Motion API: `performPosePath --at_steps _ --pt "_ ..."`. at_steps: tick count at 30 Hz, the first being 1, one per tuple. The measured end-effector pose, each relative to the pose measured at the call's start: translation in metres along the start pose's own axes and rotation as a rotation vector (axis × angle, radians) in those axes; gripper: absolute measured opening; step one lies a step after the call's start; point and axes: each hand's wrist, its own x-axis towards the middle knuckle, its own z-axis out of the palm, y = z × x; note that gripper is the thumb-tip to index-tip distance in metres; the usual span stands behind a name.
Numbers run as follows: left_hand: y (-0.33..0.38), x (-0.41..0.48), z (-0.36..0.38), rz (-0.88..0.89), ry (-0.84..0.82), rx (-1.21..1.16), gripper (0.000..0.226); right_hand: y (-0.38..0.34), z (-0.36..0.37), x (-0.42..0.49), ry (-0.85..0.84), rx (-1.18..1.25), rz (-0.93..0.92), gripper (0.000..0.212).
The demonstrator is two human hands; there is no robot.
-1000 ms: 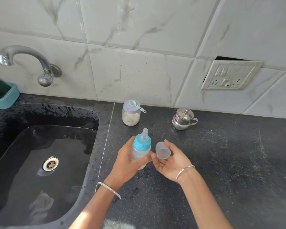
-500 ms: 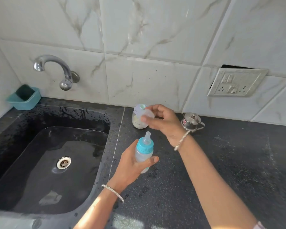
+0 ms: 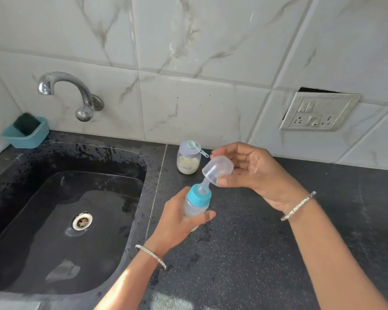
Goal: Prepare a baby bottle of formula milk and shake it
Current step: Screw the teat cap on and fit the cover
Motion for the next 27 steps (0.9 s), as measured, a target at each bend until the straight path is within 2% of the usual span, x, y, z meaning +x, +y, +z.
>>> performPosePath --at_steps 3,6,9,15,27 --pt "0.003 0.002 0.003 0.01 -0.017 0.018 0.044 -0.014 0.003 -0.007 -0.119 -0.241 -0.024 0.052" --pt "0.008 0.0 0.007 0.021 -0.035 0.027 0.043 -0.02 0.011 -0.01 -0.171 -0.48 -0.033 0.051" --pt "0.013 -0.001 0.01 0.023 -0.063 0.017 0.047 -0.022 0.017 -0.011 -0.199 -0.591 -0.023 0.049" --pt "0.02 -0.004 0.011 0.04 -0.075 0.036 0.044 -0.025 0.016 -0.015 -0.203 -0.593 0.023 0.048" --pt "0.033 -0.01 0.018 0.055 -0.073 -0.001 0.043 -0.017 0.007 -0.027 -0.095 -0.395 0.025 0.052"
